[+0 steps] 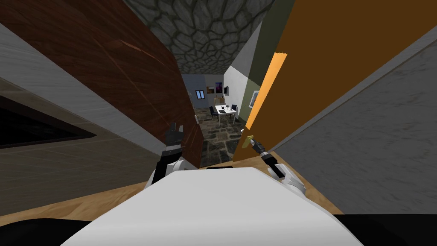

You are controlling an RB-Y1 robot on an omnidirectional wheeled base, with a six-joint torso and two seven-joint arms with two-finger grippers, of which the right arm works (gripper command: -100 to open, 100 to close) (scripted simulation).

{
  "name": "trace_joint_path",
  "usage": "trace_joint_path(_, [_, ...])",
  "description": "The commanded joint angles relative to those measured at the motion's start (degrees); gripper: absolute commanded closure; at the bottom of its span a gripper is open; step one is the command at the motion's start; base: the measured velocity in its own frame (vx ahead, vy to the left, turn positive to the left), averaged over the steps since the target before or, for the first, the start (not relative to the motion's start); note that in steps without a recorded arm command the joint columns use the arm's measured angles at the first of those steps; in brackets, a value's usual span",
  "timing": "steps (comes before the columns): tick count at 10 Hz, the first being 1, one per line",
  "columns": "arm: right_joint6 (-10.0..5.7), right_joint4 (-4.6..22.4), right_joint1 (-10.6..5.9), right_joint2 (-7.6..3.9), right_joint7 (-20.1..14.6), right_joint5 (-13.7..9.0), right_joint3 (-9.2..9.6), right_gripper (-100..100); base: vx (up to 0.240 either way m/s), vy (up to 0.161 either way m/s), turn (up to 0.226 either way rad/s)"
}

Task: Push the door open

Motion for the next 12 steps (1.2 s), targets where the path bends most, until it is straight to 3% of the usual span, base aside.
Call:
trace_joint_path(1, [-0.09, 0.08, 0.2, 0.07, -0.01, 0.04, 0.08, 100, -0.016, -0.003, 0.018])
trace_joint_path(4, [-0.09, 0.08, 0.2, 0.07, -0.01, 0.04, 0.08, 100, 0.0, 0.0, 0.0])
trace_joint_path(5, [1.64, 0.53, -1.44, 0.85, 1.85, -0.84, -0.12, 100, 0.085, 0.028, -0.066])
trace_joint_path(12, [6.98, 2.39, -6.07, 3.79, 8.16, -3.79, -0.65, 100, 0.134, 0.023, -0.039])
